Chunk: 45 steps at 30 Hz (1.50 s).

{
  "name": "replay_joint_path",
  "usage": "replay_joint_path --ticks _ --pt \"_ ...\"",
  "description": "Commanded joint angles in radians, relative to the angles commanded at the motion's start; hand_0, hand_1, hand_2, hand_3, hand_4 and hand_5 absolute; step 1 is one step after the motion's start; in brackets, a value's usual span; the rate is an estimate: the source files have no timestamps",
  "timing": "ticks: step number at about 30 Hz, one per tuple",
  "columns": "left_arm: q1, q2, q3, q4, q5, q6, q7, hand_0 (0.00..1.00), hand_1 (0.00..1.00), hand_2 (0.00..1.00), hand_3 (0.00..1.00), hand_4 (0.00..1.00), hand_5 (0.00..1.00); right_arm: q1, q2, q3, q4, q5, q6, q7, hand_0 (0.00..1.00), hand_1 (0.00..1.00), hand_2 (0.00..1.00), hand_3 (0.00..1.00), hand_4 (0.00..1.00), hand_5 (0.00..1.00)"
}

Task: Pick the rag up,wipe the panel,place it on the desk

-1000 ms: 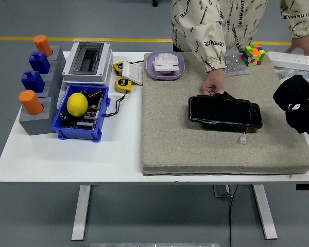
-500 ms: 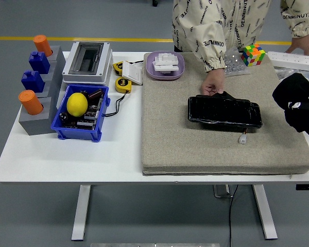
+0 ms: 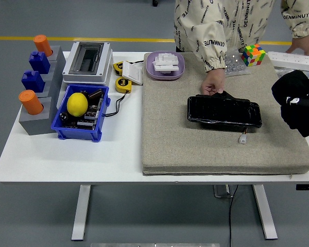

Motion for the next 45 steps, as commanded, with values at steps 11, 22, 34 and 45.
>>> replay_joint_path --ticks 11,22,34,45 --pt "0.002 0.003 0.004 0.000 -0.002 0.000 0.000 0.605 0.641 0.655 0.560 0.628 0.441 -0.008 -0.004 0.017 -0.004 -0.024 0.047 -0.002 0.499 0.525 0.584 0.520 0.998 0.472" --pt "0.005 0.005 0.007 0.000 -0.003 0.000 0.000 0.605 0.641 0.655 0.561 0.628 0.440 -0.012 -0.005 0.021 -0.005 -0.028 0.066 0.000 0.573 0.587 0.668 0.589 0.998 0.490" --pt "0.003 0.004 0.003 0.000 -0.001 0.000 0.000 0.605 0.641 0.655 0.560 0.629 0.440 -0.012 -0.008 0.033 -0.004 -0.030 0.066 -0.002 0.575 0.587 0.668 0.592 0.998 0.509" --pt "0.005 0.002 -0.002 0.000 0.001 -0.001 0.000 0.605 0.641 0.655 0.560 0.629 0.439 -0.016 -0.008 0.036 -0.009 -0.032 0.071 -0.004 0.578 0.588 0.669 0.605 0.998 0.540"
